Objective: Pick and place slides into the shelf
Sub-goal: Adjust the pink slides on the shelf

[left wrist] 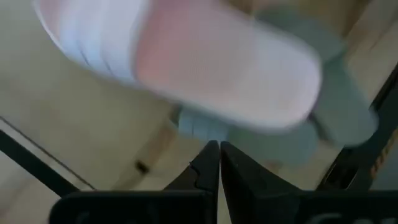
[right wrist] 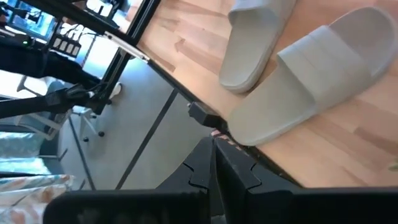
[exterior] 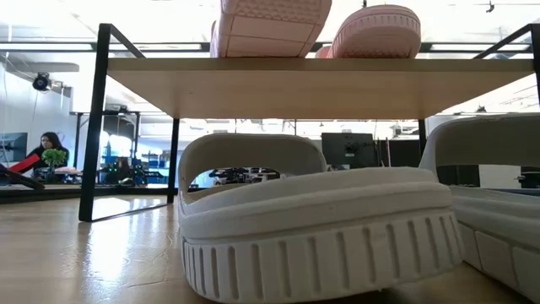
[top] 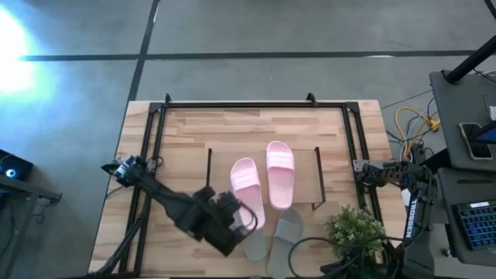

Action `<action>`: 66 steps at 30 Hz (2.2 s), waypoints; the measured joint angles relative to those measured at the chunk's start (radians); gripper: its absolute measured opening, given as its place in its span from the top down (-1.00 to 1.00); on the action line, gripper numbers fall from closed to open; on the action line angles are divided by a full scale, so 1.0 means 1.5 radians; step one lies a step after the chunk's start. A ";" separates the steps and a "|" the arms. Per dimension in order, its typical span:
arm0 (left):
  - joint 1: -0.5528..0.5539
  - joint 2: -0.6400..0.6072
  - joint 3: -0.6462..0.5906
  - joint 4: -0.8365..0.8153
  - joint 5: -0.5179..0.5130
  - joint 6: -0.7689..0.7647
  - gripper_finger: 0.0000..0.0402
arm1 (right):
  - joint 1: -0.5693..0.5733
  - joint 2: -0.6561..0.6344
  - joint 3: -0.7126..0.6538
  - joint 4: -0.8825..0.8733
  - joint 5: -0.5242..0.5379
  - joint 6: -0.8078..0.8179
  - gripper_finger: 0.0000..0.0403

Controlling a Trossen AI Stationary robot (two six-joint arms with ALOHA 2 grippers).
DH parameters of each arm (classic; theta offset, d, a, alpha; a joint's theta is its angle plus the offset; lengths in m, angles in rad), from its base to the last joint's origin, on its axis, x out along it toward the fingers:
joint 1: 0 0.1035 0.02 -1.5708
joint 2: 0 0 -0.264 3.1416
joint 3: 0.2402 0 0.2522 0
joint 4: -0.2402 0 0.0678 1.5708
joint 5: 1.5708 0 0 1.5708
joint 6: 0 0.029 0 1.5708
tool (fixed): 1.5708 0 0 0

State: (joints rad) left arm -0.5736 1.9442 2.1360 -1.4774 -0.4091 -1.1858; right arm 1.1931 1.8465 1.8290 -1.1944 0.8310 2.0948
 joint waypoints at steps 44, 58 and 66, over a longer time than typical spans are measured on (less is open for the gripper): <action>0.019 -0.055 -0.103 0.141 0.032 0.086 1.00 | 0.003 -0.001 0.000 -0.078 -0.001 0.070 0.95; -0.103 0.035 -0.113 0.227 -0.076 0.241 1.00 | 0.003 -0.001 0.000 -0.078 -0.001 0.075 0.95; -0.039 0.036 -0.153 0.232 -0.105 0.297 1.00 | 0.003 -0.001 0.000 -0.072 -0.001 0.082 0.95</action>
State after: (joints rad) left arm -0.6321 1.9980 1.9071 -1.1295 -0.5670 -0.7399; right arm 1.1976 1.8450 1.8286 -1.3031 0.8299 2.2177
